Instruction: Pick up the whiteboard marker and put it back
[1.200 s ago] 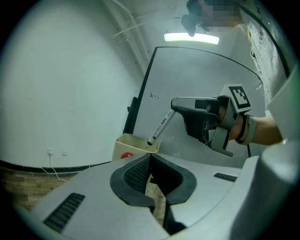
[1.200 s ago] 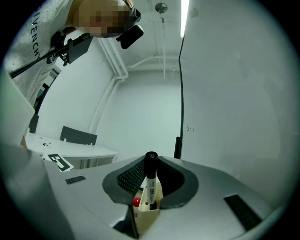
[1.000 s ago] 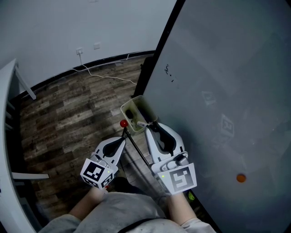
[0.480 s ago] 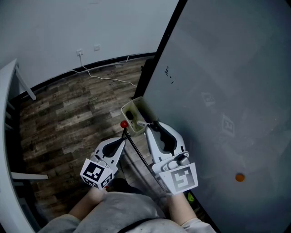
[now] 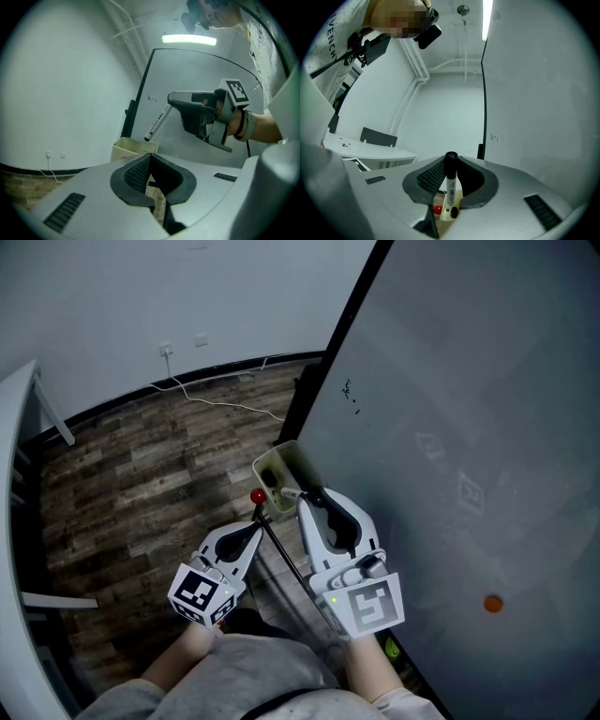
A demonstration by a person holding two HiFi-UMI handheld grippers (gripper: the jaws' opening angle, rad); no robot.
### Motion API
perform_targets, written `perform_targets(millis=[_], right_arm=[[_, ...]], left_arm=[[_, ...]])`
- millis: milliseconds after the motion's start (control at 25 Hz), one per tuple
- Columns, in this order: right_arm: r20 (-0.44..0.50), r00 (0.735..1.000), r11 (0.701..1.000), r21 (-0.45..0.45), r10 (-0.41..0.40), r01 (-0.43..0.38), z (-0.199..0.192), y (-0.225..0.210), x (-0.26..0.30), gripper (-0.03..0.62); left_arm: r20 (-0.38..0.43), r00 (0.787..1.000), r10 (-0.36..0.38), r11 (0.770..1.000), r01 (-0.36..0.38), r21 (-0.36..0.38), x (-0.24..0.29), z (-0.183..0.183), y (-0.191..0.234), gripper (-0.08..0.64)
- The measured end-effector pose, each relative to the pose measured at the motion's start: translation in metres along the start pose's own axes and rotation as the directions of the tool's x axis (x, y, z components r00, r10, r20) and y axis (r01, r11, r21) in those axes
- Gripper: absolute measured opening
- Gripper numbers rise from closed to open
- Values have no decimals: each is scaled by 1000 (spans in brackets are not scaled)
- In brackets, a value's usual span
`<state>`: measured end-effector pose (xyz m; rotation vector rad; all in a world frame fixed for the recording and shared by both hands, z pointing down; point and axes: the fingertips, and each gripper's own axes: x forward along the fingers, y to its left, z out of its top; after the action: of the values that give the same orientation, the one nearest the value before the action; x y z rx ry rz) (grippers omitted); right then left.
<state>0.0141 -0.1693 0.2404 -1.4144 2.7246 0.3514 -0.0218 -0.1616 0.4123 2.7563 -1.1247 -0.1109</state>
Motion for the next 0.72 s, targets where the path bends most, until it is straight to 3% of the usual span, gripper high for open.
perform_targets(millis=[200,720], right_arm=[[-60,998,1000,11,-15,16,-28,-2,-7,83],[-98,994,998,32,-46,49,-53,-9,-21,84]], left_arm=[[-3,1000,-11,1000,11,5,1,-3,-1,14],[-8,1000,-21,1000,21,-3,1,-2,-8,15]])
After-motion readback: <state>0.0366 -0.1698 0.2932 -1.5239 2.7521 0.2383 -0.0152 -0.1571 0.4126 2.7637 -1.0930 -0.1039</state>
